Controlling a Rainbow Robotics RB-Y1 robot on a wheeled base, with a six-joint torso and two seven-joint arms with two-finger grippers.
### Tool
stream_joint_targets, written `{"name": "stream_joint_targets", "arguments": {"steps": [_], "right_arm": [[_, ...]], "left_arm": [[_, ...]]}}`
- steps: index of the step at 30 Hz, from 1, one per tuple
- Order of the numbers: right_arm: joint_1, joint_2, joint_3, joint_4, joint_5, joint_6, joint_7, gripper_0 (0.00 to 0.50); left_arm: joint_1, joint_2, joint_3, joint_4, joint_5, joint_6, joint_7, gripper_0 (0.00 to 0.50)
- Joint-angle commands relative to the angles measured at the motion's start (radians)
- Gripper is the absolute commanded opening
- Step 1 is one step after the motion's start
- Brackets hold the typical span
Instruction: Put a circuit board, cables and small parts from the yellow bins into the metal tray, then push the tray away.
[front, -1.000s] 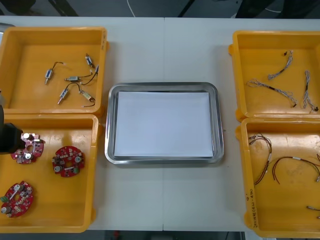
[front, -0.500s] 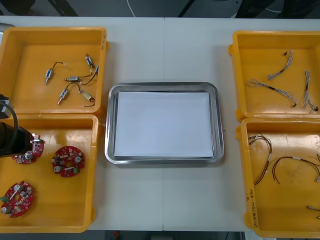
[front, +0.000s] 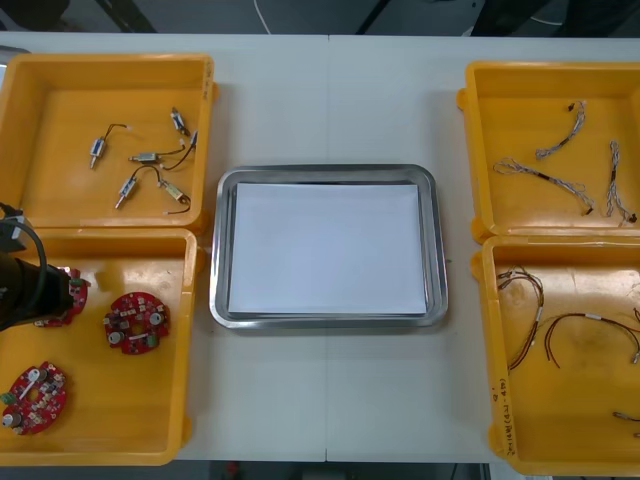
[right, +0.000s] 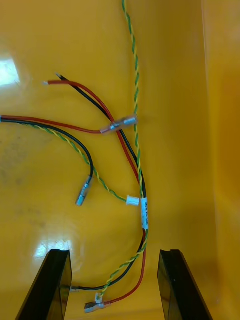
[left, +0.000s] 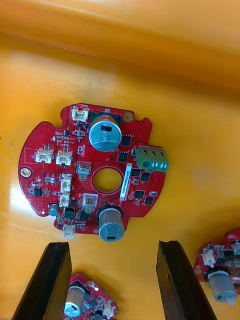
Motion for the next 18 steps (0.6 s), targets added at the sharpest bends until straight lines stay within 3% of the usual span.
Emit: {"name": "stream_joint_targets", "arguments": {"steps": [1, 18], "right_arm": [[0.001, -0.04, 0.016, 0.023, 0.004, -0.009, 0.037, 0.5], [-0.036, -0.042, 0.07, 0.096, 0.014, -0.059, 0.047, 0.5]], "left_arm": [[0.026, -0.033, -0.019, -0.002, -0.046, -0.011, 0.077, 0.5], [0.04, -0.116, -0.037, -0.002, -0.165, -0.024, 0.155, 0.5]]}}
